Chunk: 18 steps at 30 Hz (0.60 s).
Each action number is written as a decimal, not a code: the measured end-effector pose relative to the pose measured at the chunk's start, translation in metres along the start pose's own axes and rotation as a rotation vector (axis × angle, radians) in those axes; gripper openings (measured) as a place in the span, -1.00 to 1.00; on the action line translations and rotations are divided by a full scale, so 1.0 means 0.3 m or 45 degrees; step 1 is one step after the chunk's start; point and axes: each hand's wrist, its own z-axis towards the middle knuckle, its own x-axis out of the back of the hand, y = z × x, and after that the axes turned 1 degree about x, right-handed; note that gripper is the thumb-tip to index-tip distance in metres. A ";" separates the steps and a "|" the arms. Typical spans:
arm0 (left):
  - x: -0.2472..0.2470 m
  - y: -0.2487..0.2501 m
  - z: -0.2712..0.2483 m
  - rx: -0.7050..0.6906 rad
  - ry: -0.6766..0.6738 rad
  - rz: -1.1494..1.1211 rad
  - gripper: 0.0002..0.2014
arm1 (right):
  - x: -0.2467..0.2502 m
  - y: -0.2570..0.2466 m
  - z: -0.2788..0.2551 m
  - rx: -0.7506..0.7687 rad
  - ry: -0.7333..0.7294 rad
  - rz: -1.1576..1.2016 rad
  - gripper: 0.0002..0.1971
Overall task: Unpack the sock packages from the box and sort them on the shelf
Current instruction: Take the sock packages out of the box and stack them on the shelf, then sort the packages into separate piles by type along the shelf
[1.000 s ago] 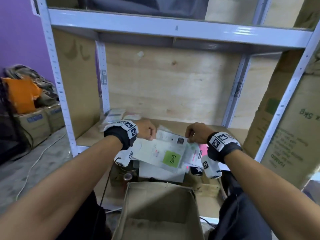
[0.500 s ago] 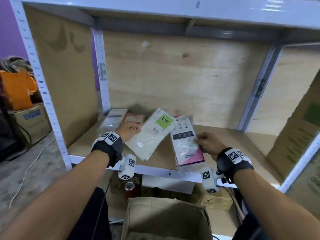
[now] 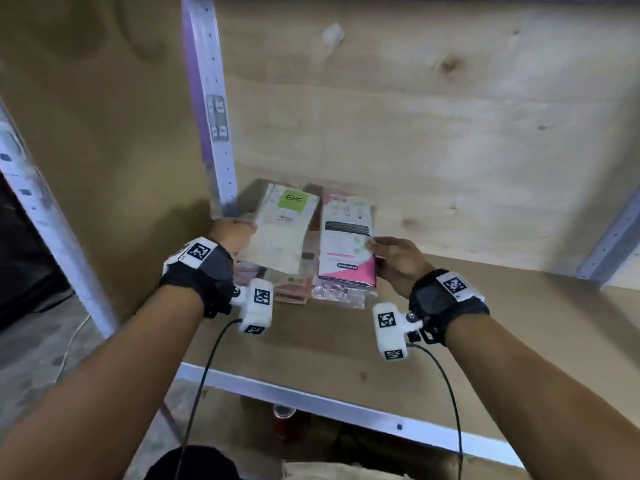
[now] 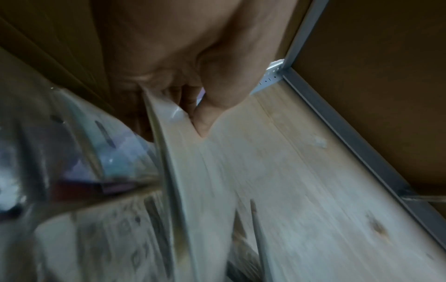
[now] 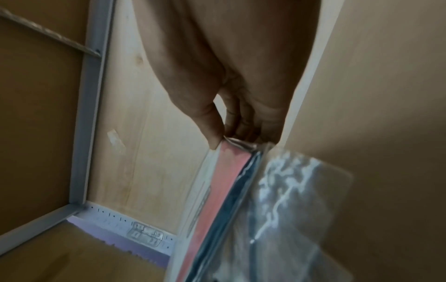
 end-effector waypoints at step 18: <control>0.019 -0.171 0.218 0.117 0.182 0.321 -0.70 | -0.338 0.163 0.327 -0.018 0.104 -0.463 -0.62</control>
